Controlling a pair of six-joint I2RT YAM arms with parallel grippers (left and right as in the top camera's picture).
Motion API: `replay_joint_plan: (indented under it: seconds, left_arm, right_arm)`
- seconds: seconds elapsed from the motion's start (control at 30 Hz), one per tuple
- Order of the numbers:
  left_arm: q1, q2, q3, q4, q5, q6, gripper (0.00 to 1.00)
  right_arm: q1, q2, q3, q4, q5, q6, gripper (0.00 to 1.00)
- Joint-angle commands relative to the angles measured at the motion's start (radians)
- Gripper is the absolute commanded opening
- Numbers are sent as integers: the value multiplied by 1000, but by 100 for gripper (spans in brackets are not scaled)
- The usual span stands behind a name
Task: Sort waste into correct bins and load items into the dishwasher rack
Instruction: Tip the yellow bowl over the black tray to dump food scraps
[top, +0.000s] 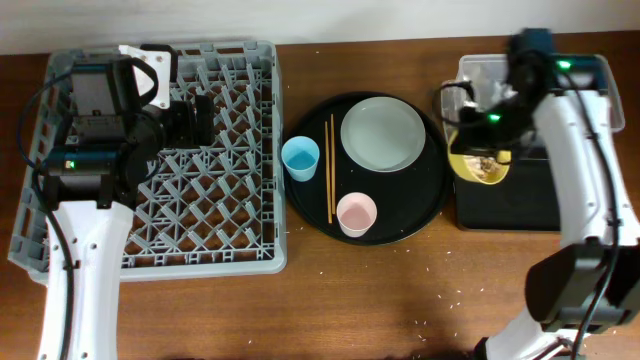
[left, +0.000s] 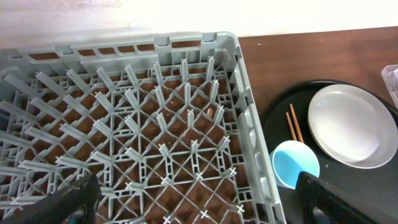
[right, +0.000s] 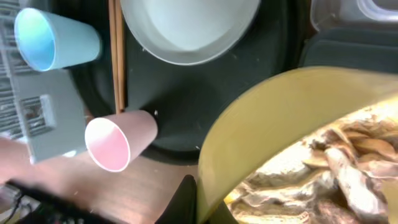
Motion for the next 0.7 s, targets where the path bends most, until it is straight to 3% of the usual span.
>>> replay_joint_plan:
  seconds: [0.0, 0.13, 0.33, 0.67]
  left_arm:
    - [5, 3, 21, 0, 7, 16, 100]
    - [5, 3, 21, 0, 7, 16, 100]
    - [5, 3, 21, 0, 7, 16, 100]
    - [5, 3, 21, 0, 7, 16, 100]
  right_arm:
    - [-134, 0, -110, 30, -365, -325, 4]
    - [-251, 3, -272, 110, -494, -496, 4]
    - [-414, 8, -498, 351, -696, -496, 4]
    - [-484, 23, -557, 535, -928, -496, 4]
